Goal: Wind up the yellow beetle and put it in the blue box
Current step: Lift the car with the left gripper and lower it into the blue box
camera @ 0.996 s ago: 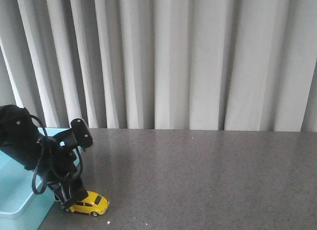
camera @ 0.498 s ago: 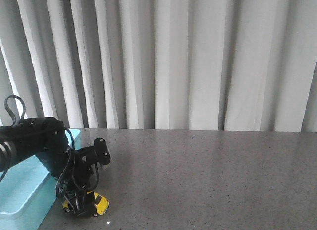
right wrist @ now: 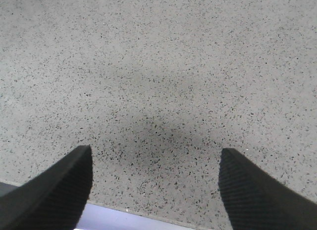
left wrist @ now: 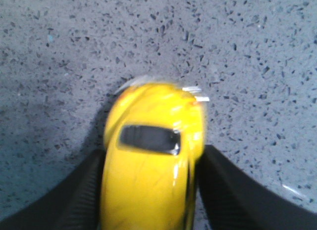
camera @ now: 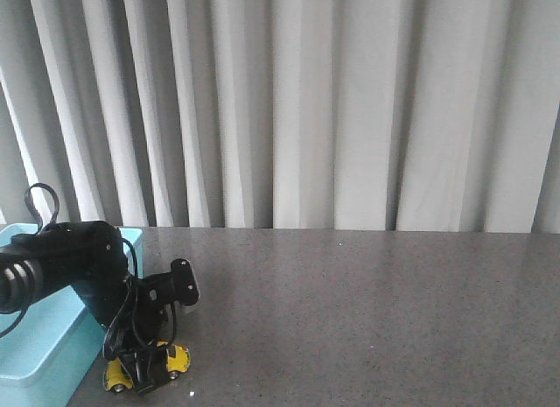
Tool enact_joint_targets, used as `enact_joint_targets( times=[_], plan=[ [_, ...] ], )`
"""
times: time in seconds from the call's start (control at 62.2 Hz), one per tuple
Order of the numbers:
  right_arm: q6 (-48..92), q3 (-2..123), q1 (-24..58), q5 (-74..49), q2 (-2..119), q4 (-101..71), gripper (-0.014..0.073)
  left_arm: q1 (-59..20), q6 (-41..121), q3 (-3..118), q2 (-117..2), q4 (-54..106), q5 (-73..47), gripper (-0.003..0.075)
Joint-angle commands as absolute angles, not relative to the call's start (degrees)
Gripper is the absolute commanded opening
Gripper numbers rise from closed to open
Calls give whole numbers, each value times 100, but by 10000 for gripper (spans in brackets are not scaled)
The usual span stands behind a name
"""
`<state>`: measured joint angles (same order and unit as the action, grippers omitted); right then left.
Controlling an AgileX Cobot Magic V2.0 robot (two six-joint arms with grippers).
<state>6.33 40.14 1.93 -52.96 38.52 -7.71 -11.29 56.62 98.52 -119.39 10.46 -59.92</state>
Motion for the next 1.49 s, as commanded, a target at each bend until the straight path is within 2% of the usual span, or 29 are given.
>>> enact_joint_targets(
  times=[0.0, 0.096, 0.482, 0.723, 1.061, 1.286, 1.478],
  plan=[
    [631, 4149, 191, -5022, 3858, -802, 515, -1151, 5647, 10027, -11611, 1301, -5966, 262],
    [631, 4149, 191, -5022, 3858, -802, 515, -1151, 5647, 10027, -11611, 1445, -6011, 227],
    [631, 4149, 191, -5022, 3858, -802, 515, -1151, 5585, 10034, -10984, 2323, -6022, 231],
    [631, 4149, 191, -5022, 3858, -802, 515, -1031, 4751, 10034, -10181, 2170, -6030, 231],
    [631, 4149, 191, -5022, 3858, -802, 515, -86, 3457, 10027, -9616, 1369, -5924, 231],
    [631, 4149, 191, -5022, 3858, -802, 515, 663, 2576, 10001, -9877, 1046, -5486, 231],
    [631, 4149, 191, -5022, 3858, -802, 515, 949, 2278, 10001, -10297, 1035, -5220, 231]
  ],
)
